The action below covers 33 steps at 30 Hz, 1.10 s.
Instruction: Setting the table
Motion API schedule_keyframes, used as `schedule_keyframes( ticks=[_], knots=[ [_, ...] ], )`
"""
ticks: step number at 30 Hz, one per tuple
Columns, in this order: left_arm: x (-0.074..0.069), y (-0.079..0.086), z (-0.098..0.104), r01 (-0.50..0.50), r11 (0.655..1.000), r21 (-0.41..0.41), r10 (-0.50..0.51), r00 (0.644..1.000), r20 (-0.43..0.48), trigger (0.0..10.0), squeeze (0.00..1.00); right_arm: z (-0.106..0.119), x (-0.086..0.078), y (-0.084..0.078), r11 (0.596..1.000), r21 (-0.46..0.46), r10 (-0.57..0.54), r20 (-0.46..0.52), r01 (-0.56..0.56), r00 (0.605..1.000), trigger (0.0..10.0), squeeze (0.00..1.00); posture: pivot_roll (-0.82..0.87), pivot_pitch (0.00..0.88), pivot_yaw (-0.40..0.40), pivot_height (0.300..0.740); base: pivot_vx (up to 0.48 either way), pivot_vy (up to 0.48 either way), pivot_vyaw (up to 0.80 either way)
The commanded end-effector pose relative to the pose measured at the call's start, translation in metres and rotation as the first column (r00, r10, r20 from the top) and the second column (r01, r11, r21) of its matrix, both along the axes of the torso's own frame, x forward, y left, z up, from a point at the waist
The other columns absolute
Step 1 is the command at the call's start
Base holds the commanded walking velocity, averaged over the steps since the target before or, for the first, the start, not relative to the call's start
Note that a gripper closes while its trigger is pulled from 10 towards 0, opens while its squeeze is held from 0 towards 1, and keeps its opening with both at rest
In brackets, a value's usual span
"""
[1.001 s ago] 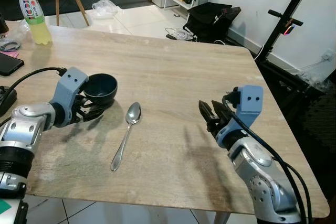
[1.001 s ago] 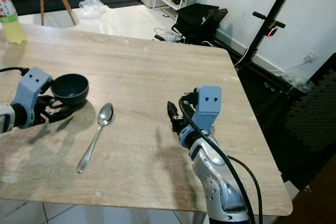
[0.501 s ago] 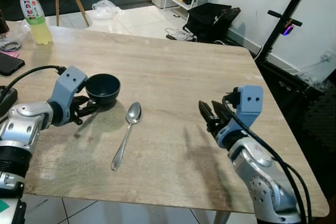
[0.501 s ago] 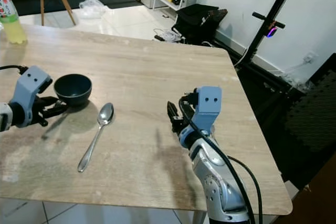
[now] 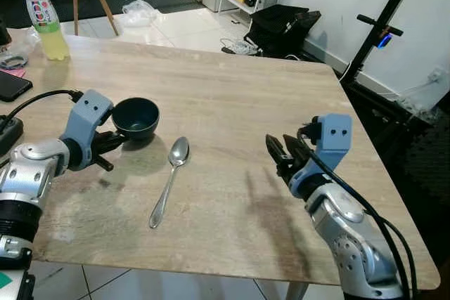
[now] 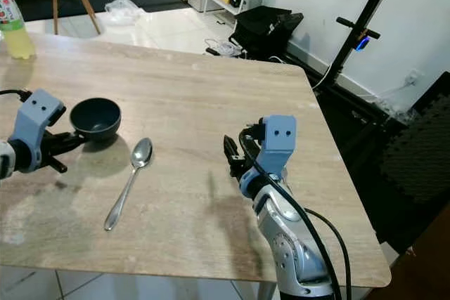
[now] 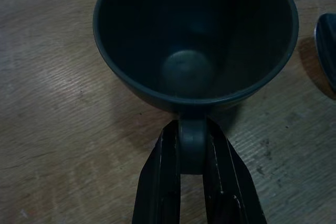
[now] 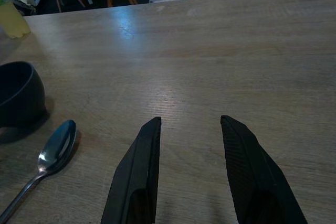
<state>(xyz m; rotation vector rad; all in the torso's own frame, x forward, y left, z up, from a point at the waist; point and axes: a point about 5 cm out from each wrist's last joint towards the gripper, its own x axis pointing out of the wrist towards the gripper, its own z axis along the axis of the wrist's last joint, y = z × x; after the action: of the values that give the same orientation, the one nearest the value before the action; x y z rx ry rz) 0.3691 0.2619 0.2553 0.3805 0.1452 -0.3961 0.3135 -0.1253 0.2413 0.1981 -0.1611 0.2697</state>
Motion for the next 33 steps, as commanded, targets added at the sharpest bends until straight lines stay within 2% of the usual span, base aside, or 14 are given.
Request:
schedule_keyframes(
  ticks=[1, 2, 4, 5, 7, 8, 9, 13, 19, 21, 23, 27, 28, 33],
  knots=[
    [-0.002, -0.004, 0.004, 0.020, 1.000, -0.011, -0.019, 0.999, 0.025, 0.0, 0.00, -0.002, 0.000, -0.004, 1.000, -0.005, -0.014, -0.003, 0.014, 1.000, 10.0, 0.00, 0.15, 0.193, -0.013, 0.740, 0.000, 0.000, 0.00],
    [-0.002, -0.012, 0.017, 0.048, 0.998, -0.027, -0.046, 0.996, 0.081, 2.8, 0.00, -0.002, 0.000, -0.005, 1.000, -0.006, -0.019, -0.002, 0.019, 1.000, 10.0, 0.00, 0.15, 0.193, -0.013, 0.740, 0.000, 0.000, 0.00],
    [-0.002, -0.014, 0.019, 0.051, 0.998, -0.030, -0.049, 0.995, 0.089, 2.8, 0.00, -0.002, 0.000, -0.005, 1.000, -0.006, -0.019, -0.002, 0.019, 1.000, 10.0, 0.00, 0.15, 0.193, -0.013, 0.740, 0.000, 0.000, 0.00],
    [-0.002, -0.019, 0.026, 0.068, 0.997, -0.028, -0.064, 0.991, 0.119, 10.0, 0.00, -0.002, 0.000, -0.005, 1.000, -0.006, -0.020, -0.001, 0.020, 1.000, 10.0, 0.00, 0.15, 0.194, -0.015, 0.740, 0.000, 0.000, 0.00],
    [0.000, -0.025, 0.034, 0.089, 0.995, -0.045, -0.082, 0.986, 0.145, 10.0, 0.00, -0.002, 0.000, -0.006, 1.000, -0.006, -0.020, -0.001, 0.020, 1.000, 10.0, 0.00, 0.15, 0.194, -0.017, 0.740, 0.000, 0.000, 0.00],
    [0.003, -0.037, 0.048, 0.141, 0.987, -0.077, -0.126, 0.976, 0.175, 10.0, 0.00, -0.002, 0.001, -0.006, 1.000, -0.007, -0.021, -0.001, 0.021, 1.000, 10.0, 0.00, 0.15, 0.196, -0.019, 0.740, 0.000, 0.000, 0.00],
    [0.004, -0.042, 0.052, 0.166, 0.982, -0.089, -0.148, 0.973, 0.180, 10.0, 0.00, -0.001, 0.001, -0.006, 1.000, -0.007, -0.021, 0.000, 0.021, 1.000, 10.0, 0.00, 0.15, 0.197, -0.019, 0.740, 0.000, 0.000, 0.00],
    [0.017, -0.062, 0.061, 0.270, 0.959, -0.089, -0.257, 0.957, 0.133, 10.0, 0.00, 0.005, 0.000, -0.006, 0.999, -0.026, -0.025, 0.027, 0.025, 0.999, 10.0, 0.00, 0.15, 0.204, -0.013, 0.740, 0.000, 0.000, 0.00],
    [0.032, -0.074, 0.053, 0.286, 0.957, -0.037, -0.285, 0.958, 0.043, 10.0, 0.00, 0.022, -0.003, -0.015, 0.996, -0.072, -0.054, 0.108, 0.062, 0.993, 10.0, 0.00, 0.13, 0.216, 0.007, 0.740, 0.000, 0.000, 0.00],
    [0.039, -0.079, 0.044, 0.263, 0.965, -0.013, -0.263, 0.964, -0.020, 10.0, 0.00, 0.032, -0.006, -0.027, 0.989, -0.099, -0.097, 0.159, 0.113, 0.982, 10.0, 0.00, 0.10, 0.224, 0.035, 0.740, 0.000, 0.000, 0.00],
    [0.042, -0.081, 0.036, 0.239, 0.971, 0.008, -0.239, 0.970, -0.045, 10.0, 0.00, 0.036, -0.010, -0.034, 0.985, -0.097, -0.121, 0.178, 0.140, 0.977, 10.0, 0.00, 0.09, 0.227, 0.042, 0.740, 0.000, 0.000, 0.00],
    [0.044, -0.088, 0.030, 0.241, 0.970, 0.028, -0.240, 0.970, -0.044, 10.0, 0.00, 0.041, -0.016, -0.037, 0.983, -0.088, -0.140, 0.199, 0.160, 0.970, 10.0, 0.00, 0.05, 0.246, 0.063, 0.740, 0.000, 0.000, 0.00],
    [0.045, -0.095, 0.030, 0.266, 0.964, 0.030, -0.265, 0.964, -0.036, 10.0, 0.00, 0.044, -0.020, -0.036, 0.983, -0.087, -0.140, 0.211, 0.162, 0.967, 10.0, 0.00, 0.03, 0.256, 0.072, 0.740, 0.000, 0.000, 0.00],
    [0.048, -0.105, 0.033, 0.267, 0.961, 0.071, -0.267, 0.964, -0.008, 10.0, 0.00, 0.045, -0.028, -0.033, 0.984, -0.084, -0.137, 0.222, 0.159, 0.965, 10.0, 0.00, 0.01, 0.276, 0.087, 0.740, 0.000, 0.000, 0.00]
  ],
)
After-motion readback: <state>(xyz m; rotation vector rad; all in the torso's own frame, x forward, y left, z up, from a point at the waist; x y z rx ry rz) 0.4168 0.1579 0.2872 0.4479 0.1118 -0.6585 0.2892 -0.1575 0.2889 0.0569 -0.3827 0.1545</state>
